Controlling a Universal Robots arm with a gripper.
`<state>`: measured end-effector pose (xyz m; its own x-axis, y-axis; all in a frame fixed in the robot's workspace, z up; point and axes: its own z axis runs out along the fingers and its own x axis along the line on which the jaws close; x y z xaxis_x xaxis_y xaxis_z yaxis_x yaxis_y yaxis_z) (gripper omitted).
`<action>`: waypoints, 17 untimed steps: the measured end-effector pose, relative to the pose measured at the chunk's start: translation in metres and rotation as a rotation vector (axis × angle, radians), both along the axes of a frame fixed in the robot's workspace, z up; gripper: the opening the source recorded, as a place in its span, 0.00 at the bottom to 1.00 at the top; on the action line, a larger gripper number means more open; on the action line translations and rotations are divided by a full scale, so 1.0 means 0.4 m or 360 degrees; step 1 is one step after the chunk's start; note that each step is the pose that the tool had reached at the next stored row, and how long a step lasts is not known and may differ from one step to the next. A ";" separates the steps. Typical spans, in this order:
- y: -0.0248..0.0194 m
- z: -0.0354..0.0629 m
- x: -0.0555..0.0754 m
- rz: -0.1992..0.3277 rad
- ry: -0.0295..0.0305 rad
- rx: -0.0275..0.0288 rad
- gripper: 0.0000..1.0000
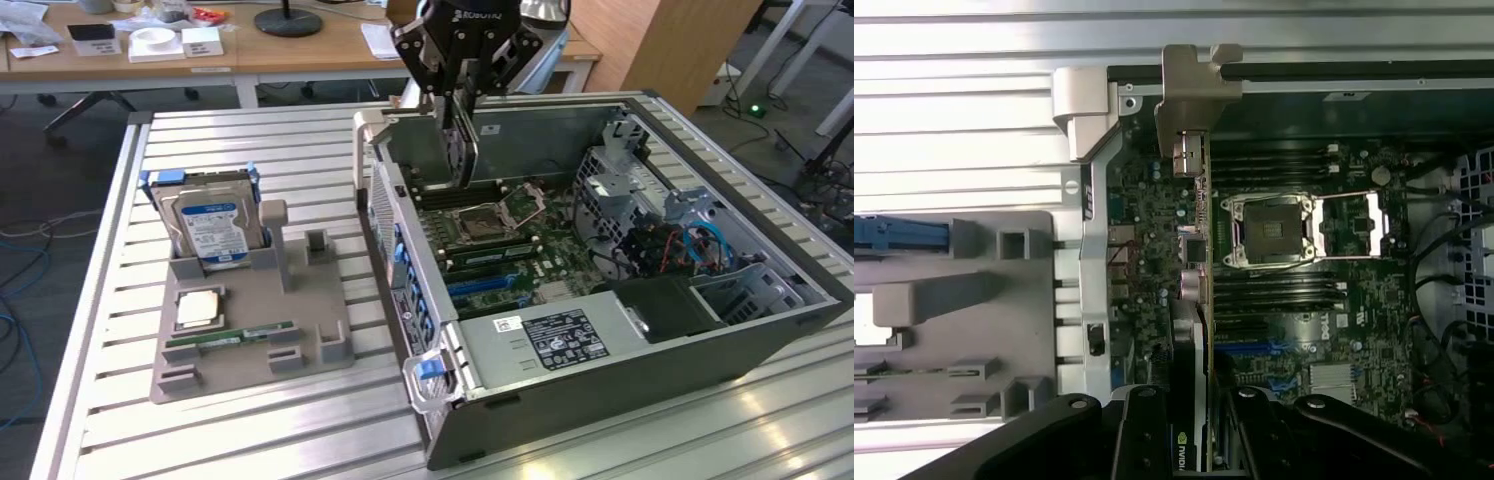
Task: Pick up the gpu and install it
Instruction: 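Pick up the gpu and move the gpu toward the slot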
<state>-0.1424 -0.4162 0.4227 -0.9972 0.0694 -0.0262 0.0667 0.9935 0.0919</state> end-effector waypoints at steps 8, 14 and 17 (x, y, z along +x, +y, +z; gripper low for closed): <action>0.004 0.000 0.022 0.0000 0.00000 0.00012 0.27; 0.007 0.000 0.039 0.0000 0.00001 0.00023 0.27; 0.008 0.000 0.047 0.0000 0.00000 0.00030 0.27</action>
<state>-0.1234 -0.4129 0.4227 -0.9972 0.0694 -0.0261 0.0667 0.9934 0.0938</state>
